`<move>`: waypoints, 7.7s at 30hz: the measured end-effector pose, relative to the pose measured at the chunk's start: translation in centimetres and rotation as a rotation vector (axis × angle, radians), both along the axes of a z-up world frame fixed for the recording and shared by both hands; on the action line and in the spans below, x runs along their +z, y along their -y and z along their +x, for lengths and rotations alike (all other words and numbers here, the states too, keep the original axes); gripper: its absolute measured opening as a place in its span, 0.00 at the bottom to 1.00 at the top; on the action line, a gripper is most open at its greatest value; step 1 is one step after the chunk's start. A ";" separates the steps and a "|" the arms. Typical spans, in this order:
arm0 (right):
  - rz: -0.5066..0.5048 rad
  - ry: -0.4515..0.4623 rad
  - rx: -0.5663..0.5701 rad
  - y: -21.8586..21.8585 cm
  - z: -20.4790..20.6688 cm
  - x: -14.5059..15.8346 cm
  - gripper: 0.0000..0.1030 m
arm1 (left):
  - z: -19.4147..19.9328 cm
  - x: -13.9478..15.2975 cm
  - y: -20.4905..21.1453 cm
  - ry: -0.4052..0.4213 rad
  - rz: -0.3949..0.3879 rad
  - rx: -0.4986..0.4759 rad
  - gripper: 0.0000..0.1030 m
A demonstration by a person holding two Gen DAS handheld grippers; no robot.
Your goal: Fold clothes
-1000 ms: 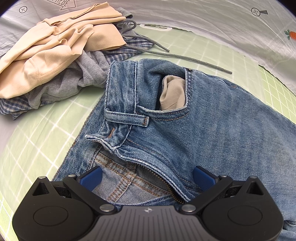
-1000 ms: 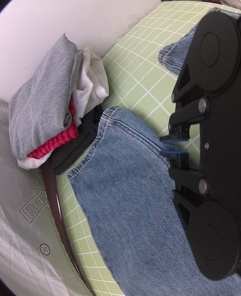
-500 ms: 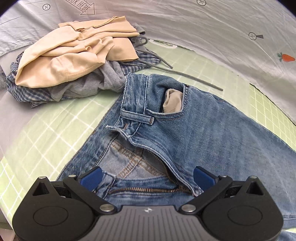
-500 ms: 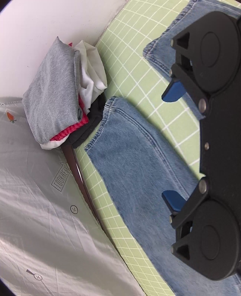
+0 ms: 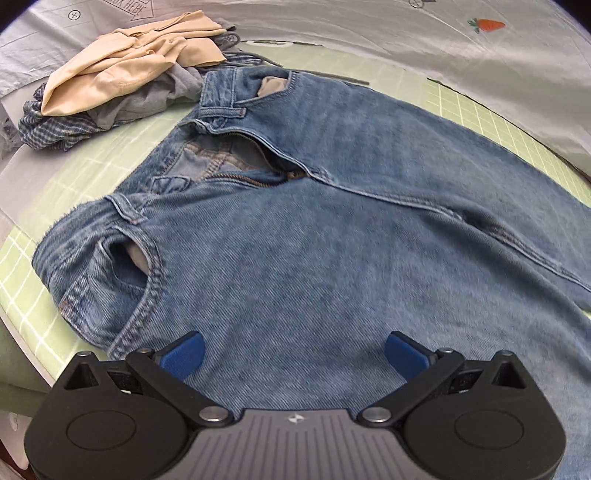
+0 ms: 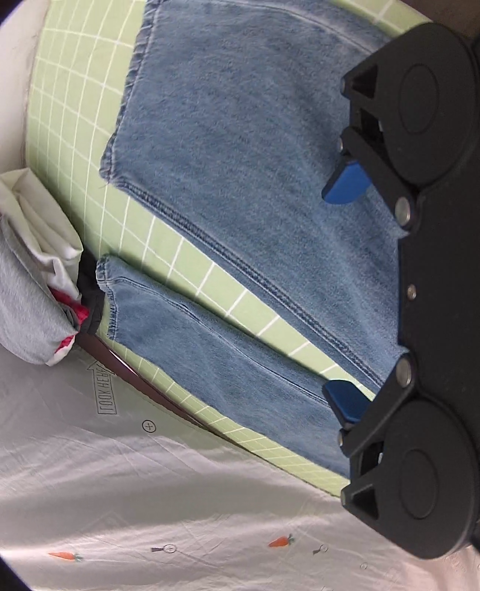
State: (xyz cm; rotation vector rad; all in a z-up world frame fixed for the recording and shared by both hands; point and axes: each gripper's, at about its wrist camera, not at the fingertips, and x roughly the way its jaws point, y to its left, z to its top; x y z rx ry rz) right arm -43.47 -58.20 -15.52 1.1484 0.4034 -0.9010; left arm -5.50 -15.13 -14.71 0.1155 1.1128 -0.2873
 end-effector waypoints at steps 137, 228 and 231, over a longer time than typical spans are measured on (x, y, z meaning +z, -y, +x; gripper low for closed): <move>-0.314 -0.362 -0.068 19.2 27.9 5.8 0.07 | 25.2 5.0 -2.5 0.169 -0.091 0.613 0.29; 0.243 0.172 0.097 -11.9 26.1 -3.4 0.55 | 10.7 1.4 -8.9 0.089 -0.001 -0.136 0.87; 0.293 0.202 0.067 -14.1 26.3 -3.9 0.58 | 11.9 1.3 -10.3 0.105 0.011 -0.136 0.87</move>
